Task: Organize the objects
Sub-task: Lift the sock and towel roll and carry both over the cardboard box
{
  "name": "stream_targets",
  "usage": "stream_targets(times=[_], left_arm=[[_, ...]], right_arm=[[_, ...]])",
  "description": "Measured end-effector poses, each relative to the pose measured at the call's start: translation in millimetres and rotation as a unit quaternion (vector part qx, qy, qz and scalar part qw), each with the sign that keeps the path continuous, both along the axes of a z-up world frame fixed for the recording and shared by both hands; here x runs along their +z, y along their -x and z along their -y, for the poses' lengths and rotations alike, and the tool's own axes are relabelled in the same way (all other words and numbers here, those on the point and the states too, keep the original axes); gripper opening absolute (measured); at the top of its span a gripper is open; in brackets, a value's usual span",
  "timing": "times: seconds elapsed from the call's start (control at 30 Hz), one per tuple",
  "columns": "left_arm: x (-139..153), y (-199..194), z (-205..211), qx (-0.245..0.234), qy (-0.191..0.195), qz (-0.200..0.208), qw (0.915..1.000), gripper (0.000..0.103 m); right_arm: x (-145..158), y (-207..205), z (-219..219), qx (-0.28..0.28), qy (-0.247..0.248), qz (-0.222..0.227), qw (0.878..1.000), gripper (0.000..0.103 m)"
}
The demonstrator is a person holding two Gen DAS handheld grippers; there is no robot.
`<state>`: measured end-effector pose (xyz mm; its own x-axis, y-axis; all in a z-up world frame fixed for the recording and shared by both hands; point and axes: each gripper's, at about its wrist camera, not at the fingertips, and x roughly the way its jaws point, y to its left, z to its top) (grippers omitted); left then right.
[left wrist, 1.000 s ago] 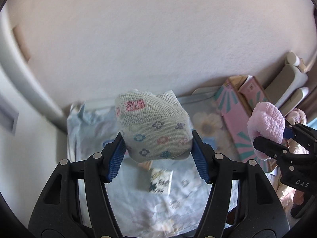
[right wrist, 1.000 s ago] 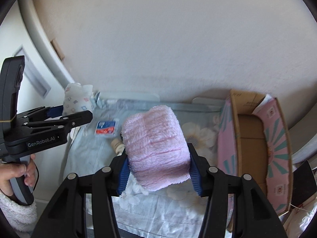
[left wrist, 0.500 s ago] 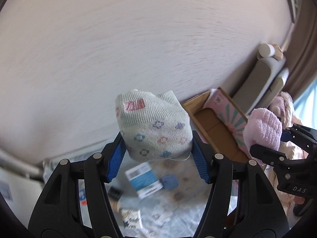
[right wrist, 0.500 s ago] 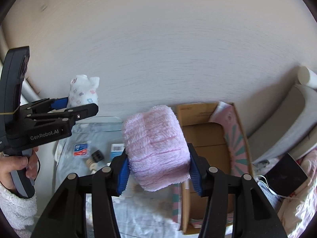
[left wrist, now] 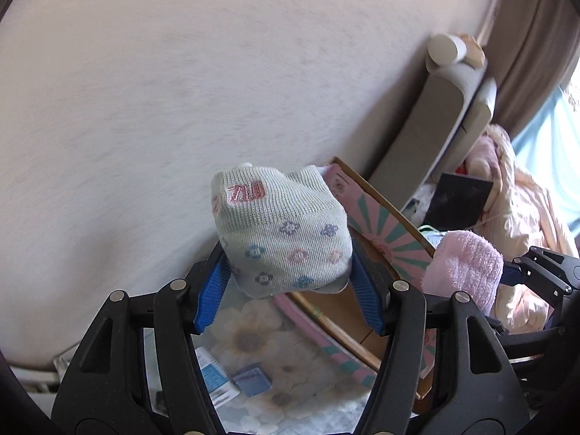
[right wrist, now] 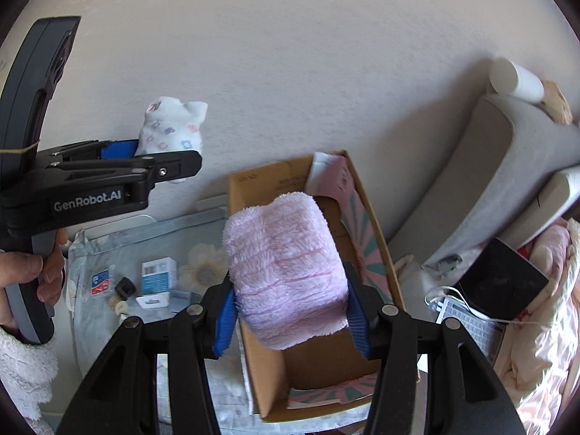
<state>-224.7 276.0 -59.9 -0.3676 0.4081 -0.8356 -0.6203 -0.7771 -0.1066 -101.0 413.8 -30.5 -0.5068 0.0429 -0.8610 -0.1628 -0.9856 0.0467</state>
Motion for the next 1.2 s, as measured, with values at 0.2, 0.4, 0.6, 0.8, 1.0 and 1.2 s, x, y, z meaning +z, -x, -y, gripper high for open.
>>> stream_targets(times=[0.2,0.4,0.6,0.8,1.0,1.2], left_arm=[[-28,4,-32,-0.025,0.03,0.018,0.9991,0.059],[-55,5,-61,-0.044,0.058,0.034,0.9968,0.059],[-83,5,-80,-0.063,0.089,0.043,0.9931,0.06],[-118,8,-93,-0.07,0.115,0.054,0.9894,0.06],[-152,7,-103,-0.079,0.131,0.064,0.9861,0.06],[-171,3,-108,-0.084,0.142,0.067,0.9839,0.06]], right_arm=[[-17,-2,-20,-0.021,0.002,0.022,1.0,0.048],[-42,-4,-31,-0.032,0.016,0.043,0.998,0.048],[-66,-4,-39,-0.033,0.032,0.057,0.997,0.048],[-91,-1,-42,-0.023,0.036,0.074,0.996,0.048],[-112,4,-44,-0.006,0.035,0.08,0.996,0.048],[-132,6,-41,0.018,0.034,0.09,0.995,0.048]])
